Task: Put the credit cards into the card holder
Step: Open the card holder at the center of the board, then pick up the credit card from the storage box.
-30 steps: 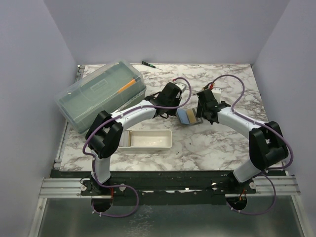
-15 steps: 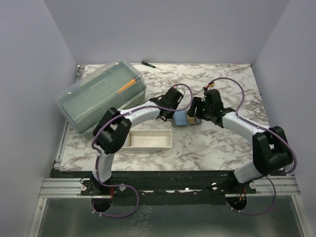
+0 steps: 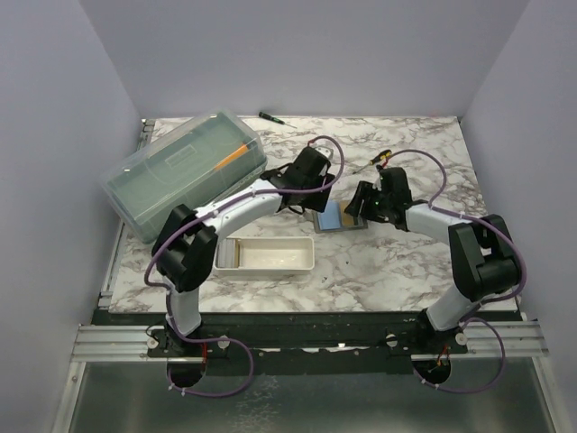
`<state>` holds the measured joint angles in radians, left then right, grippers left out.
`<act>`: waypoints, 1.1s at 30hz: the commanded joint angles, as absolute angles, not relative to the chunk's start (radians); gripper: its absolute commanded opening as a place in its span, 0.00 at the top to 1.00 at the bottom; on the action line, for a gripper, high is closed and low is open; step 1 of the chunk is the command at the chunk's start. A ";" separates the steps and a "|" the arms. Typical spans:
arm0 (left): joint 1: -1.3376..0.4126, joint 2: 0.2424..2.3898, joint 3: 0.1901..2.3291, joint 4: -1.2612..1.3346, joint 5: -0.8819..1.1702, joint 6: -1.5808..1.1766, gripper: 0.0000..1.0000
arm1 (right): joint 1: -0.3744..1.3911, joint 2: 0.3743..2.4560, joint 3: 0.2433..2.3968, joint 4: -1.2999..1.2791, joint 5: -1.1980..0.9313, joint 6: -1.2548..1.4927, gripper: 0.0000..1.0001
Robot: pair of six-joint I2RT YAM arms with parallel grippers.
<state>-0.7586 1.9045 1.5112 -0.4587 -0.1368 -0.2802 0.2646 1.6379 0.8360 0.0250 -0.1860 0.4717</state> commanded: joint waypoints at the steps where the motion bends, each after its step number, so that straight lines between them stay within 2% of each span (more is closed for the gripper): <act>1: -0.757 1.727 1.441 -0.475 -0.005 -0.379 0.32 | 0.263 1.644 0.765 0.038 -0.216 0.499 0.38; 5: -0.758 1.618 1.356 -0.473 -0.009 -0.378 0.30 | 0.279 1.566 0.688 0.063 -0.293 0.572 0.40; 13: -0.740 1.388 1.178 -0.475 -0.080 -0.419 0.27 | 0.284 1.373 0.791 -0.307 -0.021 0.523 0.30; 18: -0.658 1.258 1.054 -0.530 -0.111 -0.501 0.22 | 0.453 1.330 0.867 -0.335 -0.085 0.587 0.27; 22: -0.562 1.160 1.009 -0.599 -0.135 -0.547 0.19 | 0.634 1.381 0.915 -0.096 -0.251 0.779 0.27; 26: -0.539 1.049 1.025 -0.650 -0.211 -0.540 0.19 | 0.775 1.475 0.934 0.112 -0.239 0.970 0.27; 33: -0.539 0.917 1.081 -0.674 -0.330 -0.475 0.16 | 0.899 1.742 1.127 0.119 -0.172 1.076 0.28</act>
<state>-0.5426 0.9752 1.0382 -0.6460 -0.2310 -0.5129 0.8539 1.6238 1.0321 0.0654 -0.2070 0.9642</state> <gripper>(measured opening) 0.833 0.729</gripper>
